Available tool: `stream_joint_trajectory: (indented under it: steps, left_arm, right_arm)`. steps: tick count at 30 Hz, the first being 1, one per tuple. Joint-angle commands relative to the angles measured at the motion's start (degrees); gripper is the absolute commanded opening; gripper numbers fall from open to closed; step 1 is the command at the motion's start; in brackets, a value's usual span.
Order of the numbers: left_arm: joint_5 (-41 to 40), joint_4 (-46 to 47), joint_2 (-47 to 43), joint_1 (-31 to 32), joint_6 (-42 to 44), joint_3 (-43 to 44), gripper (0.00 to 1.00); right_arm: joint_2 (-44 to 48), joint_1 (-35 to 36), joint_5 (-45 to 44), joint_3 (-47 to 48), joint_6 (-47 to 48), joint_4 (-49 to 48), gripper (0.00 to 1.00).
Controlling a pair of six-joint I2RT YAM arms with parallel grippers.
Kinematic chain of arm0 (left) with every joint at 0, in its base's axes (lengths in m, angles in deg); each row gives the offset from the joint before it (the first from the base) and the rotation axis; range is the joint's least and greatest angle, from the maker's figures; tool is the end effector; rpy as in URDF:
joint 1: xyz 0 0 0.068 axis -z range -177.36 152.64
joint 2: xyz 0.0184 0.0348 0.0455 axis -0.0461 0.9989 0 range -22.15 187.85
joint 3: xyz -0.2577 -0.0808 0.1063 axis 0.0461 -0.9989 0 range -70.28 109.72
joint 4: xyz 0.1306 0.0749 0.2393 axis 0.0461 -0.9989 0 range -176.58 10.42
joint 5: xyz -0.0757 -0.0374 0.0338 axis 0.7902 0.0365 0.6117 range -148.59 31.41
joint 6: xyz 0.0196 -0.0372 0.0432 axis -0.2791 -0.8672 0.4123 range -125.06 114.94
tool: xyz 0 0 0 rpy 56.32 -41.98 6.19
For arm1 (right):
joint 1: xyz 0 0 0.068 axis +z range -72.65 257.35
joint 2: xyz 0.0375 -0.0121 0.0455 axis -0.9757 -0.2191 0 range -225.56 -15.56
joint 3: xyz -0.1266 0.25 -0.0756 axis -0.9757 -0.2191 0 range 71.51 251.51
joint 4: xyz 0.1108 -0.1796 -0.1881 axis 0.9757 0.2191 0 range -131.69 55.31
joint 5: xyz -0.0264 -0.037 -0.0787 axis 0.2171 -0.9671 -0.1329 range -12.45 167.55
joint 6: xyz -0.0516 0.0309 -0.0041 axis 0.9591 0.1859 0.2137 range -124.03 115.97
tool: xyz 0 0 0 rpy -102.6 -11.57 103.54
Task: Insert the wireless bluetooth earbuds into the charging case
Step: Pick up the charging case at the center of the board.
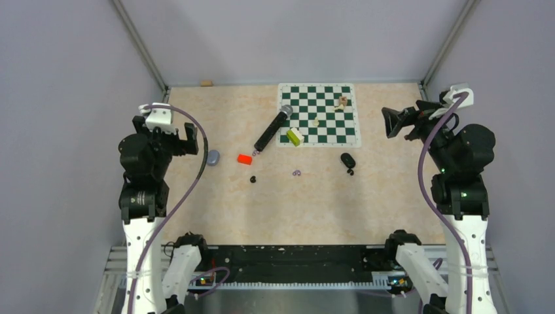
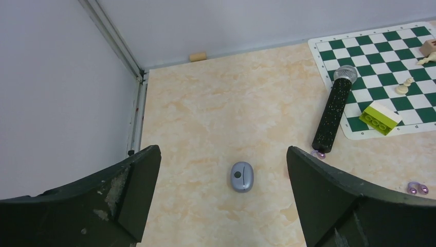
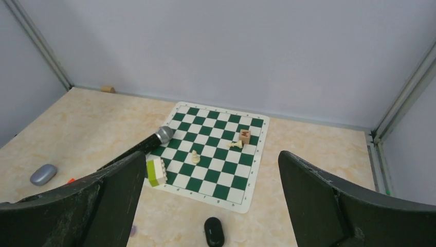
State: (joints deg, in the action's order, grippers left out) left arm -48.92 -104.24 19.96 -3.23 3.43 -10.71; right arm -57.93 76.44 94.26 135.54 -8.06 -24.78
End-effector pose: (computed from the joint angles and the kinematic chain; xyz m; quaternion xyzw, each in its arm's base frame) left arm 0.1650 0.0095 0.4252 0.0728 0.7460 0.0196 0.6617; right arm 0.1548 0.0104 0.4677 -0.0780 0.6740 0.1183 0.7251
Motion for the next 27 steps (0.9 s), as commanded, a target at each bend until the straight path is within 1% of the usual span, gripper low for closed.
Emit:
stream_joint_trajectory:
  steps: [1, 6, 7, 9, 12, 15, 18, 20, 23, 25, 27]
  left_arm:
    - [2.38, 3.09, -0.2, -0.28, 1.1, -0.18, 0.98]
    - [4.13, 3.54, 0.43, -0.27, 3.48, -1.49, 0.99]
    - [4.32, 3.64, 0.63, -0.28, 3.88, -1.62, 0.99]
    - [4.6, 4.02, 1.2, -0.28, 4.77, -1.82, 0.99]
    - [6.63, 4.14, 2.73, -0.2, 7.83, -1.91, 0.99]
    - [9.19, 2.96, 4.83, -0.03, 11.49, -1.5, 0.99]
    - [9.51, 1.57, 8.18, 0.06, 13.56, -1.43, 0.99]
    - [9.22, 1.47, 11.08, 0.28, 14.09, -2.23, 0.99]
    - [8.93, 4.06, 14.74, 1.18, 14.24, -4.76, 0.99]
    - [7.26, 6.19, 17.41, 2.7, 14.9, -6.22, 0.99]
    - [5.14, 7.29, 20.71, 4.8, 15.5, -6.81, 0.99]
  right_arm:
    - [1.23, 0.3, 4.56, -0.94, -0.9, -2.65, 0.99]
    - [0.33, 0.29, 7.6, -3.85, 3.68, -5.34, 0.99]
    - [0.2, 0.35, 7.48, -4.41, 5.68, -5.77, 0.99]
    - [-0.13, 0.29, 6.25, -4.89, 6.8, -6.35, 0.99]
    - [-0.95, 0.35, 4.07, -2.89, 6.33, -5.43, 0.99]
    - [-1.91, 0.35, 6.84, -0.71, 5.94, -2.81, 0.98]
    - [-1.69, 0.32, 9.73, -2.4, 6.02, -2.25, 0.98]
    - [-0.99, 0.42, 9.65, -5.54, 5.83, -4.32, 0.98]
    - [-1.5, 0.32, 8.85, -7.88, 7.47, -5.24, 0.98]
    - [-2.55, 0.44, 8.15, -8.32, 7.57, -5.39, 0.97]
    - [-3.51, 0.39, 9.85, -9.0, 7.21, -5.81, 0.97]
